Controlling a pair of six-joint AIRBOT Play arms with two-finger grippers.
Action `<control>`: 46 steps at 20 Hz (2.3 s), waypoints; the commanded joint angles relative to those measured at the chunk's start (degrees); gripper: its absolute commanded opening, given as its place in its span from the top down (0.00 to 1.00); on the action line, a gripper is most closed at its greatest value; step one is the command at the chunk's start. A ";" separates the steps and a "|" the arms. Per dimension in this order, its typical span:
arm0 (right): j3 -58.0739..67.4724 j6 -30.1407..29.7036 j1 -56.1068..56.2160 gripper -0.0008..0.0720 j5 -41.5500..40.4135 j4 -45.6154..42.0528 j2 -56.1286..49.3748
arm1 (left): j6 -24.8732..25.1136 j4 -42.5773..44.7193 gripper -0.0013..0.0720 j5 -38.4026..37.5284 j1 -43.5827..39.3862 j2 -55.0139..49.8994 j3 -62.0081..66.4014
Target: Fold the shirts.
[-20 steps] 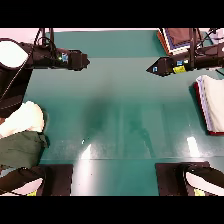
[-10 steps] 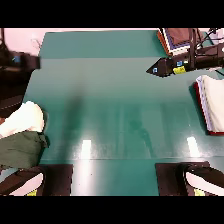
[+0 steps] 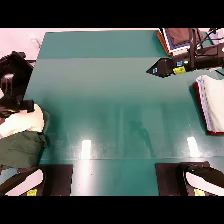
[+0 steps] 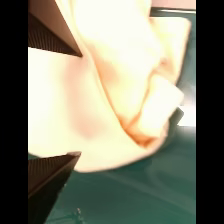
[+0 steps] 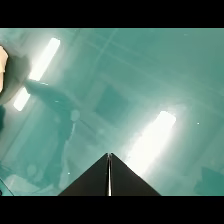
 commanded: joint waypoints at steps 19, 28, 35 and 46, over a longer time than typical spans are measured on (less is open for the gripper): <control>29.31 0.02 -1.88 0.97 -0.42 -0.07 -0.02 | 3.06 -6.03 0.95 -10.51 -43.36 2.93 44.09; 32.17 1.29 -7.58 0.97 2.78 0.07 0.00 | 6.86 -17.00 0.24 6.62 -62.82 -17.73 44.15; 32.17 1.27 -7.58 0.97 3.48 0.00 -0.02 | -0.57 -18.88 0.24 -8.20 -35.39 -17.42 38.07; 32.17 1.29 -7.56 0.97 3.61 0.07 -0.02 | 6.14 -45.83 0.24 8.04 -33.53 -18.14 1.53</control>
